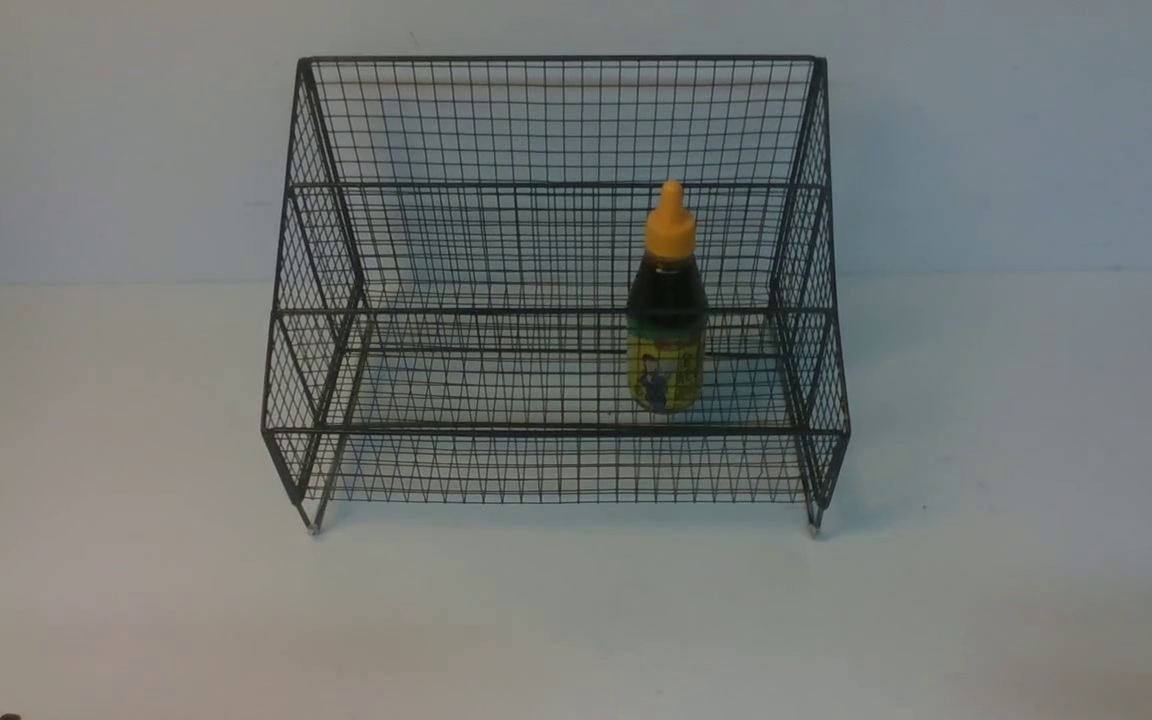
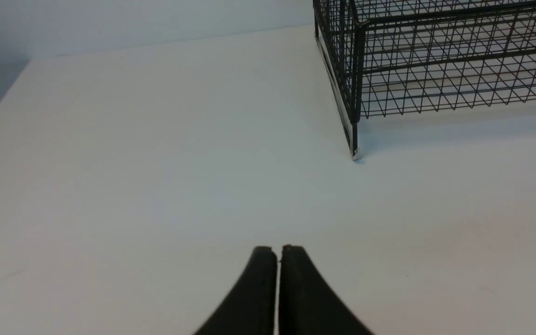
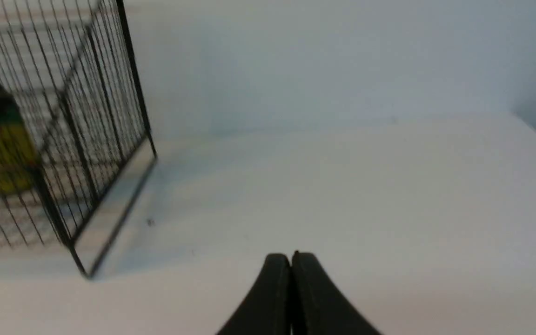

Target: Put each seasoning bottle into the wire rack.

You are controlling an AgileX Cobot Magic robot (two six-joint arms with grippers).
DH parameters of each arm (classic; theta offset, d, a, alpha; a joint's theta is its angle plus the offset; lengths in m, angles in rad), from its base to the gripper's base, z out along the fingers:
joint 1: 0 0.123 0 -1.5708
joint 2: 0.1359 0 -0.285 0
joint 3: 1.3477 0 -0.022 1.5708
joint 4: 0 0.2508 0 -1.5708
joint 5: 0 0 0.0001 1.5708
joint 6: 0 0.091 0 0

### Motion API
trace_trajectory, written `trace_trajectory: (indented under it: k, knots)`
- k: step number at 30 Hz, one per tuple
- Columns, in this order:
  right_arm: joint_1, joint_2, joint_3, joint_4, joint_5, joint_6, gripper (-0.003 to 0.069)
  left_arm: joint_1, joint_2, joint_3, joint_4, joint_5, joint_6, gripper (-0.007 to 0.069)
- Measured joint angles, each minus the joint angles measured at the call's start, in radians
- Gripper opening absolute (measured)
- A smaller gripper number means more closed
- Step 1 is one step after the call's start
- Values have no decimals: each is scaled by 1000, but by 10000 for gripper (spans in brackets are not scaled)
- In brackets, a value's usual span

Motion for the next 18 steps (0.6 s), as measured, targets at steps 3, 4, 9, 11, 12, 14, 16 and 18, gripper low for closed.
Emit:
trace_trajectory:
  k: [3, 4, 9, 11, 12, 14, 16, 18]
  knots:
    - [-1, 0, -3, -2, 16, -2, -15, 0, 0, 0, 0, 0, 0, -5]
    - [-1, 0, -3, -2, 18, -2, -15, 0, 0, 0, 0, 0, 0, -5]
    - [-1, 0, -3, -2, 19, -2, -15, 0, 0, 0, 0, 0, 0, -5]
    - [-1, 0, -3, -2, 19, -2, -15, 0, 0, 0, 0, 0, 0, -5]
    - [-1, 0, -3, -2, 19, -2, -15, 0, 0, 0, 0, 0, 0, -5]
    - [-1, 0, -3, -2, 19, -2, -15, 0, 0, 0, 0, 0, 0, -5]
    - [-1, 0, -3, -2, 19, -2, -15, 0, 0, 0, 0, 0, 0, -5]
    - [-1, 0, -3, -2, 19, -2, -15, 0, 0, 0, 0, 0, 0, -5]
